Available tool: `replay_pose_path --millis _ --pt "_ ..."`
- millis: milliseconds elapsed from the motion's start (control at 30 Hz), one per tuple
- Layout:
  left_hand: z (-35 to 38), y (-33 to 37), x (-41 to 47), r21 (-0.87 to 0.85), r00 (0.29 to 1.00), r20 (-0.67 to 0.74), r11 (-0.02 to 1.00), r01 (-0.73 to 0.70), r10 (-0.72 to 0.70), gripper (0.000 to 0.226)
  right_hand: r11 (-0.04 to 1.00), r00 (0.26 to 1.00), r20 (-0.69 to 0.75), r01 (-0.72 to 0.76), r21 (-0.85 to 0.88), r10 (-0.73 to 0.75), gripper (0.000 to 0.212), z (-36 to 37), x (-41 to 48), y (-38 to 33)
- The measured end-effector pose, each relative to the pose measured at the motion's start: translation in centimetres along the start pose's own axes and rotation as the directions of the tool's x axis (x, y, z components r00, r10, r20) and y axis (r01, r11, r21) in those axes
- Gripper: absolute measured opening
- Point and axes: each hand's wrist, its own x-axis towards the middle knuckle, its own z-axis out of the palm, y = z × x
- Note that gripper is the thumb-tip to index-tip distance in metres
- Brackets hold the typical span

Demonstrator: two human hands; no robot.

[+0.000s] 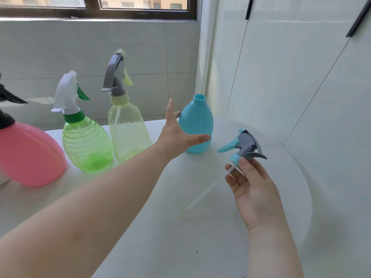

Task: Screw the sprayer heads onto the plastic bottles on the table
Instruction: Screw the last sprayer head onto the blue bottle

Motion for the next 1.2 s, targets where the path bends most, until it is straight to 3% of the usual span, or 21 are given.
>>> replay_pose_path --millis 133,333,467,567,733,967,1200 --pt "0.6 0.1 0.3 0.084 0.998 -0.053 0.996 -0.024 0.028 0.120 0.999 0.999 0.027 -0.028 -0.030 0.029 0.020 0.3 -0.2 0.4" --pt "0.8 0.6 2.3 0.071 1.000 0.005 0.997 -0.005 0.005 0.115 0.999 0.999 0.005 -0.039 -0.021 0.039 0.020 0.3 0.0 0.5" --pt "1.1 0.7 2.8 0.037 0.998 0.043 0.998 0.052 -0.054 0.094 1.000 0.999 0.032 -0.022 -0.008 0.022 0.018 0.4 0.0 0.2" --pt "0.8 0.6 1.9 0.076 1.000 0.014 0.997 -0.017 0.016 0.081 0.999 0.997 0.081 0.015 -0.042 -0.011 0.010 0.9 -0.2 0.0" --pt "-1.9 0.3 -1.6 0.037 0.996 0.009 0.995 -0.094 0.093 0.086 0.998 0.992 0.123 0.002 -0.056 0.005 0.013 2.1 -1.0 0.5" --pt "-7.3 1.5 -9.5 0.059 0.984 -0.022 0.983 -0.176 0.177 0.065 0.999 0.984 0.175 0.030 -0.012 -0.027 0.019 3.0 -2.9 -0.5" --pt "-12.0 -0.3 -16.5 0.154 0.987 -0.118 0.984 -0.095 0.113 0.070 0.993 0.965 0.243 0.082 0.079 -0.099 0.017 4.3 -6.5 -1.9"
